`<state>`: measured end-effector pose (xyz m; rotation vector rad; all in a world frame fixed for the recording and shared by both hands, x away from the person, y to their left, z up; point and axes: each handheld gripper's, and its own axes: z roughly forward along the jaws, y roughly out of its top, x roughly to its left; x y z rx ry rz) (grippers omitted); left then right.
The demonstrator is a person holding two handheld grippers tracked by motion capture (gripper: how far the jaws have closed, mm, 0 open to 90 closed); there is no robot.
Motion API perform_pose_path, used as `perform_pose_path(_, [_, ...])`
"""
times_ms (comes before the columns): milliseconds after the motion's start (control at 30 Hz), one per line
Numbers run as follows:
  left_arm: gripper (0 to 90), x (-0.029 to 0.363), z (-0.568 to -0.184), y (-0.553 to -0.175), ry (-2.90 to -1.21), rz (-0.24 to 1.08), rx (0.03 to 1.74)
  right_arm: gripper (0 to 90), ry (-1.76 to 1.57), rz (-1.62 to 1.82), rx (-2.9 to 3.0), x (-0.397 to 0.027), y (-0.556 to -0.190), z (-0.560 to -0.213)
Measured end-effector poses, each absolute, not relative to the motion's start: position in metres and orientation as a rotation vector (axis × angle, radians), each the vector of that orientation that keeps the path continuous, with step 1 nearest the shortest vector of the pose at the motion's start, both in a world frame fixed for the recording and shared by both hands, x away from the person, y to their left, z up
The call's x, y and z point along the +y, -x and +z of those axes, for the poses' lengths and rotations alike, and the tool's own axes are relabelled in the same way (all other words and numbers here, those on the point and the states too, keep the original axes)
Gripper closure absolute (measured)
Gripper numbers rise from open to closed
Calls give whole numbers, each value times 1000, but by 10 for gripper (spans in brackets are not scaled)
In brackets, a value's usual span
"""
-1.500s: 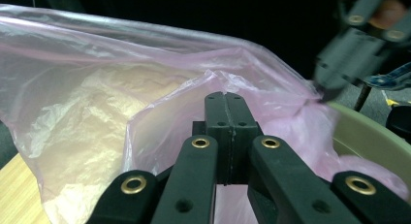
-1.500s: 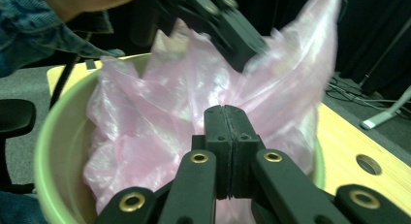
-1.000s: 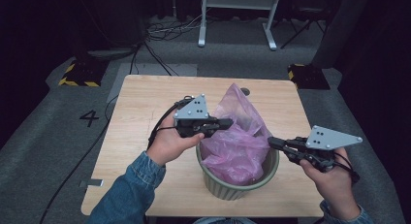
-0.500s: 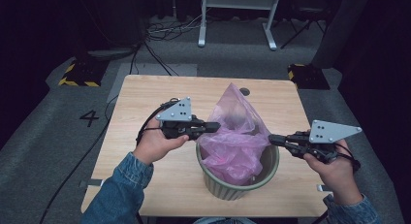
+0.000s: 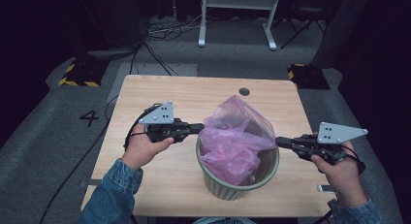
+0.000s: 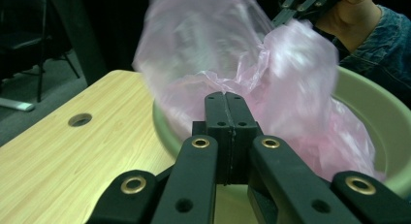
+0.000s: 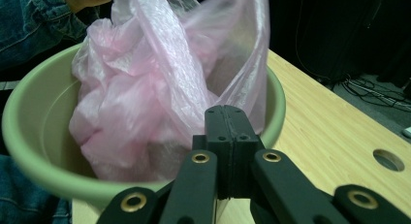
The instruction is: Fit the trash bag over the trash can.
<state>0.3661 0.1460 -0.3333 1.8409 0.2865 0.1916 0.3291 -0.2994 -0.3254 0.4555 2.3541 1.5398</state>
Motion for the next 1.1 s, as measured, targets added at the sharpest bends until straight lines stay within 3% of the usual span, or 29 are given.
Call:
perform_pose_path(1033, [900, 211, -362, -344, -1760, 240, 439, 900, -618, 1524, 2348, -371, -302, -352])
perform_pose_path(1100, [850, 208, -359, -342, -1753, 254, 439, 844, -607, 1525, 2358, -370, -302, -350])
